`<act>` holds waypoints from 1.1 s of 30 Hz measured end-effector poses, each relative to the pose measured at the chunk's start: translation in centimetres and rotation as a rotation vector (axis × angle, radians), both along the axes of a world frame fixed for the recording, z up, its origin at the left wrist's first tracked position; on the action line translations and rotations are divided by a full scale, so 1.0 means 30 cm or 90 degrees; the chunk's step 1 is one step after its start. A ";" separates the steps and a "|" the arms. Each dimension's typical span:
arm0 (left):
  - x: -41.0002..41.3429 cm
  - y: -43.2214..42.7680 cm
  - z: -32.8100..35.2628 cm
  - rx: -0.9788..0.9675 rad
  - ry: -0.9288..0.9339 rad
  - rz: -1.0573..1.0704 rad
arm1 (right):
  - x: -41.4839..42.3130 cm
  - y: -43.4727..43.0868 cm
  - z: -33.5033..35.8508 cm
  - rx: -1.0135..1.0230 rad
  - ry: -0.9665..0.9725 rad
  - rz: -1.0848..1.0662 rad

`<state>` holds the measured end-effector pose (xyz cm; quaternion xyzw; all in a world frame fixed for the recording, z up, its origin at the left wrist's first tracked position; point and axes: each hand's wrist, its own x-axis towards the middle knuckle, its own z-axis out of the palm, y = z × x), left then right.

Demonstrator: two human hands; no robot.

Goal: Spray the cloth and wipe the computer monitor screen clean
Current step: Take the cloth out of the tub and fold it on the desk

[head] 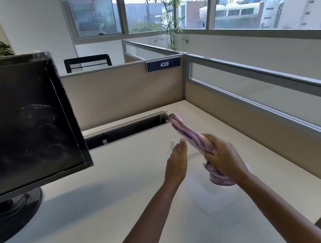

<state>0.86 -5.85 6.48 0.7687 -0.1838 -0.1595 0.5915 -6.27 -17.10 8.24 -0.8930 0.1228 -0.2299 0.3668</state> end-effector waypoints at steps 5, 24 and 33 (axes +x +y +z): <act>0.014 0.046 0.076 -0.201 0.089 0.096 | -0.009 0.133 -0.017 -0.157 -0.018 0.079; 0.099 0.469 -0.157 -0.152 0.261 0.236 | 0.151 0.363 -0.241 0.385 0.226 0.103; 0.082 0.529 -0.326 -0.004 0.264 0.233 | 0.205 0.433 -0.408 0.203 0.224 0.033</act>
